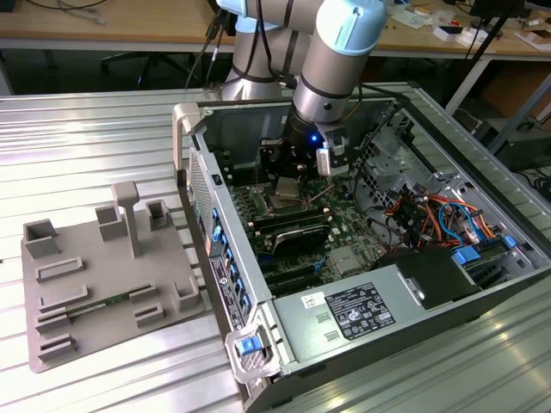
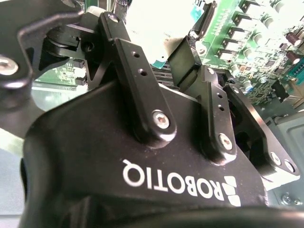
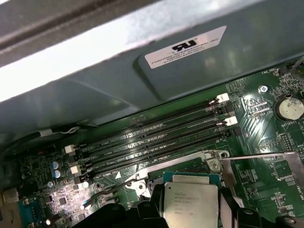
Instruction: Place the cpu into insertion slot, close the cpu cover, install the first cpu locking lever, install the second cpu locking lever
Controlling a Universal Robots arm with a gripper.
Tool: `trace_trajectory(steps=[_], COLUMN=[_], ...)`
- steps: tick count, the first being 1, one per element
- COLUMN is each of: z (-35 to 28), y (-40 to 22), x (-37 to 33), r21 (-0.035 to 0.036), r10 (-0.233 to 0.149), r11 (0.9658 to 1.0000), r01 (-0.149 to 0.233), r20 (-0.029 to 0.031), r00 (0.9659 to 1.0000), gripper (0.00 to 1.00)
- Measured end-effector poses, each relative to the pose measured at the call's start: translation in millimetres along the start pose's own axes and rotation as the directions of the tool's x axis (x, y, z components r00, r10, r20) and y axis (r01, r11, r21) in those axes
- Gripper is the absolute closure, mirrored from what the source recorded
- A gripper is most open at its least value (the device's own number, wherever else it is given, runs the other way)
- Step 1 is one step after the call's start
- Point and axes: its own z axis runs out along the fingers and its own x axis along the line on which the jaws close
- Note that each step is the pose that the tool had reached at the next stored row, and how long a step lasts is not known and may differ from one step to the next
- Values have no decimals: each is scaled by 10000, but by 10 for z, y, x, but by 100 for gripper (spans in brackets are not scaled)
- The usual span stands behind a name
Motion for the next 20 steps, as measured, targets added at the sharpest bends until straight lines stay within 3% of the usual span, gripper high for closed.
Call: trace_trajectory(steps=[20], z=[9], y=[0], x=[0], r21=[-7], r10=[381], r11=[9993], r01=[-381], r20=[12], r00=[9993], gripper=[45])
